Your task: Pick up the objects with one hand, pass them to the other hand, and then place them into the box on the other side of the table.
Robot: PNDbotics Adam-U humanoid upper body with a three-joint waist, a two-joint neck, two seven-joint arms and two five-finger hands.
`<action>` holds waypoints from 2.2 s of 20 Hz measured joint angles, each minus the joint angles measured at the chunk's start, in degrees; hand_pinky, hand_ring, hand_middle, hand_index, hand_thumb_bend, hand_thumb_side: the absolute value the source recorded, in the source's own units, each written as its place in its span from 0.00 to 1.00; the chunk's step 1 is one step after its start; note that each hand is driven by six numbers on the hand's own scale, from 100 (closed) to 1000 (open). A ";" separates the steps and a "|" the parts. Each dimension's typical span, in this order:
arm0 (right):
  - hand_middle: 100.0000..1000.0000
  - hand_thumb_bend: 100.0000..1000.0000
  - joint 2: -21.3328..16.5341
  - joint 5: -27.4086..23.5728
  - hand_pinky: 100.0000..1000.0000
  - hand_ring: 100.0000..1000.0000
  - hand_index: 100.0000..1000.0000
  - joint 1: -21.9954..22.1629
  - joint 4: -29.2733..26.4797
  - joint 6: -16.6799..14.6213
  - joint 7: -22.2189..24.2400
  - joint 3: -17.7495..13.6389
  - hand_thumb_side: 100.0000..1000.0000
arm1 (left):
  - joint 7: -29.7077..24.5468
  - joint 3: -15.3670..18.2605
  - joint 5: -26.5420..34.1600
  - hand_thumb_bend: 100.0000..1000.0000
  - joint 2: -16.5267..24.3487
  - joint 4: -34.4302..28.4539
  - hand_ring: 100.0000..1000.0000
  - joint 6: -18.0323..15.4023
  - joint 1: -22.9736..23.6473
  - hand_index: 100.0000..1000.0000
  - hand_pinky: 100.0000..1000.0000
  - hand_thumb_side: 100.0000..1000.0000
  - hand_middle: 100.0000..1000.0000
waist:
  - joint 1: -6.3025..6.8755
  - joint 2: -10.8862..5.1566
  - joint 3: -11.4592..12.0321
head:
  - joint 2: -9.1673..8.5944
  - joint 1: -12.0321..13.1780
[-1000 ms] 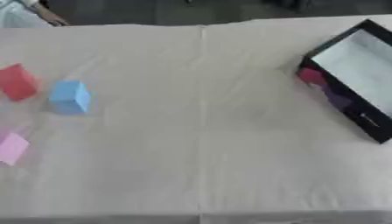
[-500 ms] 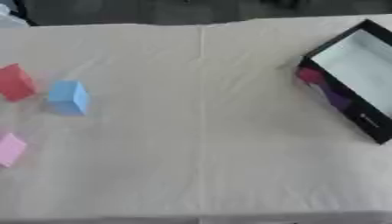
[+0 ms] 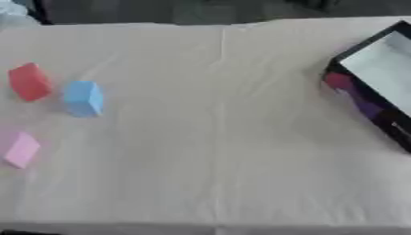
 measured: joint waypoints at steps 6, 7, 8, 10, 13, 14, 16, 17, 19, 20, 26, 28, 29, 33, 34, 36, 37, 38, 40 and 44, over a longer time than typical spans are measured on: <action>1.00 0.00 0.00 0.87 1.00 1.00 1.00 0.50 -0.48 -0.04 -0.04 0.01 0.54 | -14.34 -2.45 -8.32 0.45 3.94 8.65 0.78 0.09 -5.33 0.86 0.86 0.10 0.74 | -0.32 0.01 -0.11 | 0.01 1.44; 1.00 0.00 0.00 0.99 1.00 1.00 1.00 0.56 -0.56 -0.04 -0.04 0.02 0.54 | -16.53 -2.81 -9.82 0.48 4.39 10.10 0.79 -0.28 -6.17 0.86 0.86 0.10 0.75 | -0.32 0.02 -0.11 | 0.01 1.53; 1.00 0.00 0.00 1.12 1.00 1.00 1.00 0.72 -0.63 -0.04 -0.03 0.03 0.54 | -18.60 -3.14 -11.28 0.50 4.82 11.63 0.79 -0.71 -7.03 0.86 0.86 0.10 0.75 | -0.34 0.02 -0.11 | 0.01 1.60; 1.00 0.00 0.00 1.37 1.00 1.00 1.00 0.95 -0.69 -0.04 0.02 0.06 0.54 | -22.43 -3.78 -14.31 0.55 5.47 14.60 0.80 -1.68 -8.75 0.86 0.86 0.09 0.76 | -0.52 0.03 -0.12 | 0.00 1.81; 1.00 0.00 0.00 1.80 1.00 1.00 1.00 1.02 -0.70 -0.06 0.20 0.27 0.54 | -27.37 -4.53 -19.20 0.60 5.64 19.46 0.81 -3.07 -11.50 0.86 0.86 0.09 0.76 | -0.70 0.03 -0.13 | 0.00 2.45; 1.00 0.00 0.00 1.86 1.00 1.00 1.00 1.06 -0.70 -0.07 0.24 0.37 0.54 | -28.80 -4.73 -20.84 0.62 5.64 21.01 0.82 -3.51 -12.47 0.86 0.86 0.07 0.77 | -0.68 0.03 -0.13 | 0.01 2.69; 1.00 0.00 0.01 2.03 1.00 1.00 1.00 1.16 -0.70 -0.05 0.35 0.40 0.54 | -31.19 -5.12 -24.33 0.63 5.63 23.87 0.83 -4.43 -14.04 0.86 0.86 0.04 0.77 | -0.68 0.03 -0.14 | 0.01 3.11; 1.00 0.00 0.01 2.10 1.00 1.00 1.00 1.16 -0.70 -0.01 0.41 0.42 0.54 | -32.10 -5.22 -26.09 0.64 5.61 25.17 0.83 -4.85 -14.78 0.86 0.86 0.02 0.77 | -0.70 0.03 -0.14 | 0.01 3.26; 1.00 0.00 0.02 2.30 1.00 1.00 1.00 1.16 -0.69 0.12 0.53 0.67 0.54 | -33.37 -5.22 -29.53 0.65 5.51 27.63 0.83 -5.51 -16.17 0.85 0.86 0.00 0.78 | -0.70 0.06 -0.16 | 0.01 3.45; 1.00 0.00 0.05 2.34 1.00 1.00 1.00 1.16 -0.68 0.17 0.59 0.74 0.54 | -33.71 -5.21 -31.26 0.66 5.45 28.79 0.83 -5.74 -16.78 0.85 0.86 0.00 0.77 | -0.70 0.09 -0.21 | 0.00 3.48; 1.00 0.00 0.40 2.77 1.00 1.00 1.00 1.11 -0.65 0.47 0.85 0.79 0.54 | -34.55 -4.40 -37.81 0.64 4.04 34.10 0.83 -6.82 -19.74 0.84 0.87 0.00 0.77 | -1.00 0.59 -0.46 | -0.27 3.56; 1.00 0.00 0.52 2.91 1.00 1.00 1.00 1.10 -0.51 0.63 0.81 0.86 0.54 | -35.11 -4.00 -38.18 0.62 3.79 35.21 0.83 -7.27 -20.29 0.84 0.87 0.00 0.77 | -1.08 0.82 -0.51 | -0.54 3.67; 1.00 0.00 0.72 3.03 1.00 1.00 1.00 1.10 -0.37 0.79 0.75 0.91 0.54 | -35.42 -3.78 -38.17 0.62 3.70 35.65 0.83 -7.44 -20.55 0.84 0.87 0.00 0.77 | -1.09 0.92 -0.51 | -0.57 3.74; 1.00 0.00 1.24 3.56 1.00 1.00 1.00 1.09 -0.14 1.18 0.53 1.06 0.54 | -37.22 -3.46 -37.57 0.62 3.49 36.40 0.83 -8.28 -21.54 0.84 0.87 0.00 0.77 | -1.41 1.37 -0.54 | -1.08 3.83; 1.00 0.00 1.37 3.66 1.00 1.00 1.00 1.08 -0.03 1.25 0.52 1.08 0.54 | -37.80 -3.46 -37.38 0.62 3.49 36.45 0.83 -8.51 -21.85 0.84 0.87 0.01 0.77 | -1.48 1.41 -0.54 | -1.17 3.83; 1.00 0.00 1.44 3.85 1.00 1.00 1.00 0.92 0.02 1.43 0.61 1.11 0.54 | -38.68 -3.46 -37.38 0.64 3.45 36.46 0.83 -8.79 -22.59 0.85 0.87 0.00 0.77 | -1.50 1.53 -0.64 | -1.36 3.83; 1.00 0.00 1.51 3.91 1.00 1.00 1.00 0.91 0.02 1.51 0.69 1.16 0.54 | -38.92 -3.46 -37.60 0.66 3.34 36.47 0.84 -8.74 -22.95 0.85 0.87 0.00 0.77 | -1.53 1.59 -0.77 | -1.47 3.86; 1.00 0.00 1.65 4.03 1.00 1.00 1.00 0.90 0.03 1.61 0.78 1.29 0.55 | -39.05 -3.46 -38.12 0.67 3.04 36.57 0.84 -8.62 -23.30 0.84 0.87 0.00 0.78 | -1.60 1.62 -0.85 | -1.50 3.96; 1.00 0.00 1.95 4.24 1.00 1.00 1.00 0.86 0.06 1.82 1.00 1.53 0.55 | -39.19 -3.42 -39.60 0.68 2.56 36.96 0.84 -8.17 -24.02 0.84 0.87 0.00 0.78 | -1.72 1.77 -0.90 | -1.52 4.02; 1.00 0.00 2.47 4.66 1.00 1.00 1.00 0.65 0.38 2.16 1.35 1.80 0.55 | -38.95 -2.86 -43.04 0.71 1.94 38.16 0.85 -6.99 -25.24 0.84 0.87 0.00 0.78 | -1.72 2.20 -1.21 | -1.54 4.17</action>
